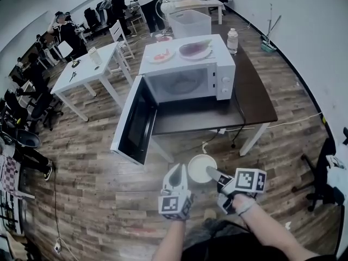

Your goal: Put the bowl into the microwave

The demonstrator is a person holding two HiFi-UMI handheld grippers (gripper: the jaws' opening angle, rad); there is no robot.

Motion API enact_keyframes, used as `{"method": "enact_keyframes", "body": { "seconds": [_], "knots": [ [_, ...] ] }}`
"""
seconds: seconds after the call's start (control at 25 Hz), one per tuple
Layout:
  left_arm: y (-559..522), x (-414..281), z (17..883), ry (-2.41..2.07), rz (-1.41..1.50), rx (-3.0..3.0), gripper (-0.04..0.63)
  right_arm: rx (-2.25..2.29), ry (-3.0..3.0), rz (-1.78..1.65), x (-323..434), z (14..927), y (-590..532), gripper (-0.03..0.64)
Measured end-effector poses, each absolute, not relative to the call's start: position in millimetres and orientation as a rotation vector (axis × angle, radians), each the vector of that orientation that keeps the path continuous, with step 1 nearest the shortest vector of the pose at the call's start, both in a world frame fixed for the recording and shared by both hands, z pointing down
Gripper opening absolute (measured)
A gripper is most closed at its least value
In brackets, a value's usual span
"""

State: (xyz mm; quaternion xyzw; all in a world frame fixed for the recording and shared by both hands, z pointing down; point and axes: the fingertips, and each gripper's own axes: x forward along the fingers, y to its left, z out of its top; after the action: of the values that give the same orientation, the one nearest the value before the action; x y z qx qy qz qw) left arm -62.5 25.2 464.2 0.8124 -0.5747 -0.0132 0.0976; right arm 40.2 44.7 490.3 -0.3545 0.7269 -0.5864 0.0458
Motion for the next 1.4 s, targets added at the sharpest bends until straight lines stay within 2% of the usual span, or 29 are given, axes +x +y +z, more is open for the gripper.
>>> {"method": "enact_keyframes", "body": {
  "seconds": [0.64,1.4],
  "knots": [
    [-3.2,-68.8,459.7,-1.724,-0.034,2.392,0.000,-1.046,2.224,-1.801,32.7,487.2,14.7,0.146],
    [-102.2,-81.4,473.8,-1.709,-0.008,2.400,0.000,-1.075,2.214,-1.795,20.2,491.9,-83.1,0.146]
  ]
}}
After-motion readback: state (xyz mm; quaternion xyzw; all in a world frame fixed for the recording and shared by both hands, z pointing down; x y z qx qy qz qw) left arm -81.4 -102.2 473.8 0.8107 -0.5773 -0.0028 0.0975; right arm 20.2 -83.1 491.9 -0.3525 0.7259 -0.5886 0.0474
